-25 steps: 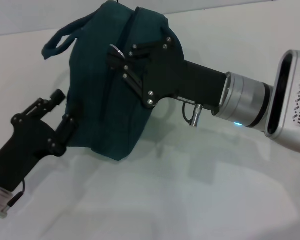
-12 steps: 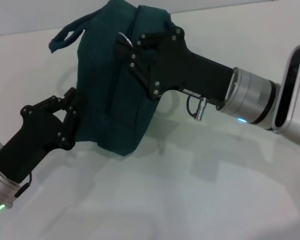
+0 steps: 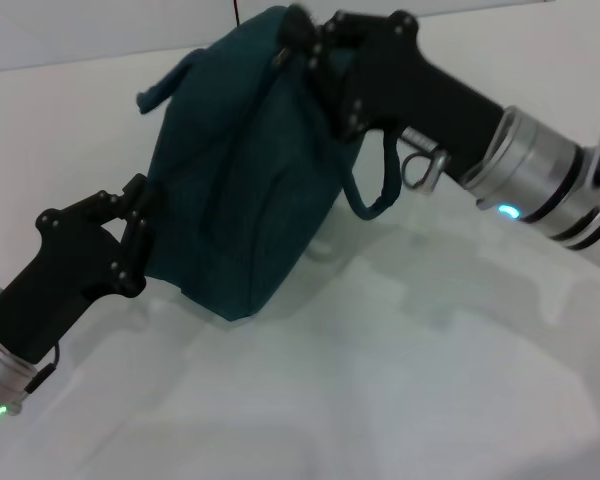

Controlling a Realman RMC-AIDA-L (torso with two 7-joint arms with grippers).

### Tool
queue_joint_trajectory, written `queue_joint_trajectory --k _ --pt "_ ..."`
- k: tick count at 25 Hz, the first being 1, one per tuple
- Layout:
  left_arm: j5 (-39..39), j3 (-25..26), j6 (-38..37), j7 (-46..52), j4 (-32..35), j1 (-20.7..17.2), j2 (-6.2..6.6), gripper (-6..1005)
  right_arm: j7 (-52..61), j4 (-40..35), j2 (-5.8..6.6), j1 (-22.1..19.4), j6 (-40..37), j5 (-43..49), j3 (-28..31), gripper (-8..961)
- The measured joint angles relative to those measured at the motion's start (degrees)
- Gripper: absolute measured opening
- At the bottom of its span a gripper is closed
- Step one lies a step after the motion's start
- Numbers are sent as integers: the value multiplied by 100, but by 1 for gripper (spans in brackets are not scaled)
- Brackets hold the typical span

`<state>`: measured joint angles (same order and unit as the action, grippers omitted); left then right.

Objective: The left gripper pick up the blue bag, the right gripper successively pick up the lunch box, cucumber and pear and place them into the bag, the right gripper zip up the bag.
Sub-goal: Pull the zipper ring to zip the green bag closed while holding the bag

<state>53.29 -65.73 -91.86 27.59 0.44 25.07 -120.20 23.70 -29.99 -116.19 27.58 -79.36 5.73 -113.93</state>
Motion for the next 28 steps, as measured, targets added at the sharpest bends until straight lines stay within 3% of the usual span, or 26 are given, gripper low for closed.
queue_joint_trajectory --k 6,20,28 --pt "75 -16 4 -25 0 6 5 77 604 360 16 105 -48 -396 139 20" --pt "89 -18 42 -8 -1 10 26 74 725 736 21 68 -87 -480 760 19" --pt "170 -21 -147 227 177 21 23 -1 744 775 7 63 -92 -434 780 18"
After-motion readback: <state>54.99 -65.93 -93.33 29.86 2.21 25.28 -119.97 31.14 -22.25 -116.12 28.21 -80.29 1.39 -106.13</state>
